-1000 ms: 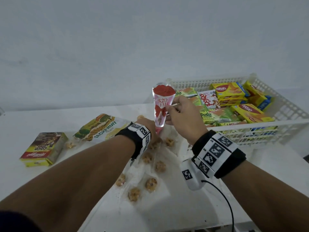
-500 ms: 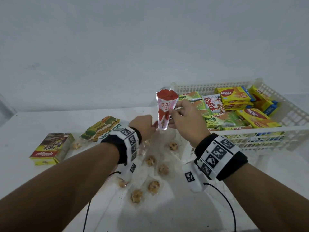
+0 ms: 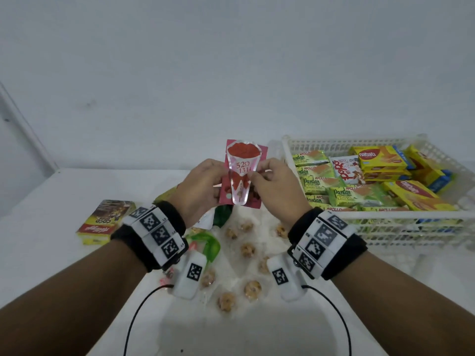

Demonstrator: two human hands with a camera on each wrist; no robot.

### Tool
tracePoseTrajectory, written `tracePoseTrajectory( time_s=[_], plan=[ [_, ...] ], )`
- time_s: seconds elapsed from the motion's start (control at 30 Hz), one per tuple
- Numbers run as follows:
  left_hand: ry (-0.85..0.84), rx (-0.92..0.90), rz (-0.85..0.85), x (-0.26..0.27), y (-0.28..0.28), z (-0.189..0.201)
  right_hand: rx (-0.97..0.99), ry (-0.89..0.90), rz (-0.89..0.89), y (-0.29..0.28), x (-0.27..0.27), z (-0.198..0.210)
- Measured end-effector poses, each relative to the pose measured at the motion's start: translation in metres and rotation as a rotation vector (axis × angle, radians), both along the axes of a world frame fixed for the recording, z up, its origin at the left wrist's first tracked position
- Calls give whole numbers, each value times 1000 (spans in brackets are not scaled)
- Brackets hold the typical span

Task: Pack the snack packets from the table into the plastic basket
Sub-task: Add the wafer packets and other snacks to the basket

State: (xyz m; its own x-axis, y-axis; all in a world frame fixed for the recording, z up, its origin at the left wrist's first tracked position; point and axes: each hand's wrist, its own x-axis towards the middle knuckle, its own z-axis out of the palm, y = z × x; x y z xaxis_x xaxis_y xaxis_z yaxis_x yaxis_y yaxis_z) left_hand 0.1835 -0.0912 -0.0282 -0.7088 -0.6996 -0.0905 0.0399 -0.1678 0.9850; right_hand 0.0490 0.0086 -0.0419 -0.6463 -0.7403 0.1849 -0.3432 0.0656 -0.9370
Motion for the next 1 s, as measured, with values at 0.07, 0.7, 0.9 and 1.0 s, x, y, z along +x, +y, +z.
tracePoseTrajectory(
  time_s=[0.07,0.7,0.9,1.0],
  plan=[
    [5,-35,-7,4,0,0,-11,-6,12,-3,4,1],
    [67,-243,-152,-40,21,29,-167,116,-156,39,-24,36],
    [62,-283,-122,-83,29,36,-142,111,-133,53,-74,42],
    [17,-387,-19,-109,31,40,-91,149,-150,63,-114,49]
  ],
)
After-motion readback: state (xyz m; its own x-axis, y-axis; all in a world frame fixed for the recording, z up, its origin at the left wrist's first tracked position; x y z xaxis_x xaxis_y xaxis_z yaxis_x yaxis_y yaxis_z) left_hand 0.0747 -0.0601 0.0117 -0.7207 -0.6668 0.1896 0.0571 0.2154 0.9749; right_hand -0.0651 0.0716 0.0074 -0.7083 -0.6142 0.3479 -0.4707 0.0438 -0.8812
